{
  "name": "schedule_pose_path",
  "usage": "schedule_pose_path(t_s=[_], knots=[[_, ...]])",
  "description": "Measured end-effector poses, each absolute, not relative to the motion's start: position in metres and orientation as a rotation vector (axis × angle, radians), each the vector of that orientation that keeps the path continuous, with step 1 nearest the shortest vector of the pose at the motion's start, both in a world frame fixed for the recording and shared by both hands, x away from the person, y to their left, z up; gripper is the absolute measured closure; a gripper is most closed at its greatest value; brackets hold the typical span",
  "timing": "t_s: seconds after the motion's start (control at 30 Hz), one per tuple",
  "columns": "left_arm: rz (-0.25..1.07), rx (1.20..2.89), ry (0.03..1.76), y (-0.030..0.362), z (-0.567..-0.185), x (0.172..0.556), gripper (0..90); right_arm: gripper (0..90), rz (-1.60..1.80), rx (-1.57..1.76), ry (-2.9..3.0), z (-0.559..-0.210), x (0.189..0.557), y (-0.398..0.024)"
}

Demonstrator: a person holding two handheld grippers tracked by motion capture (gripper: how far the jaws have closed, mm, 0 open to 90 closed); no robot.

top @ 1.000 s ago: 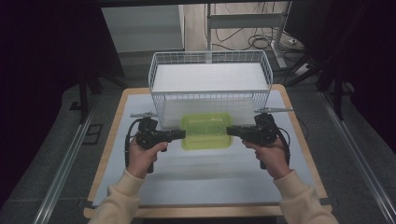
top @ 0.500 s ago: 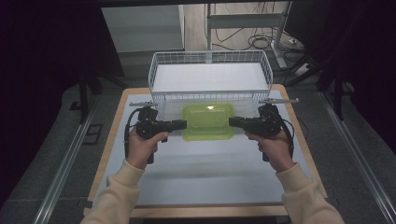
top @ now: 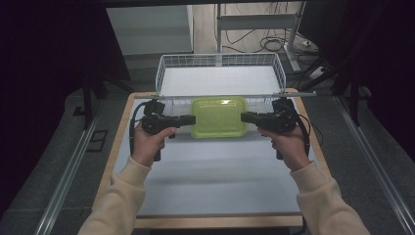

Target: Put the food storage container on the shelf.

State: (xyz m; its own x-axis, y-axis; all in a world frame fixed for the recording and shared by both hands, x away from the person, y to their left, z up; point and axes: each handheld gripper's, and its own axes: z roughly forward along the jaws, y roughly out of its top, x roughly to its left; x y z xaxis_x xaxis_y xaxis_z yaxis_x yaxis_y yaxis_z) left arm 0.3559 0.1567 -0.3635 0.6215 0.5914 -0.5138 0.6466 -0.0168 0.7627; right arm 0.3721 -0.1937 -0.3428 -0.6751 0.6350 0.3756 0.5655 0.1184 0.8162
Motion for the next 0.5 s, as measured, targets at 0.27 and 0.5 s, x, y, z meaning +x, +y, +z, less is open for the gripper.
schedule_pose_path(t_s=[0.27,0.5], knots=[[-0.054,1.688,1.021,0.156,-0.354,0.363,81.1,79.7,1.615,1.227,2.291,-0.334,0.376,-0.194],[-0.045,1.692,1.021,0.154,-0.345,0.371,81.1,79.8,1.615,1.231,2.278,-0.326,0.383,-0.195]])
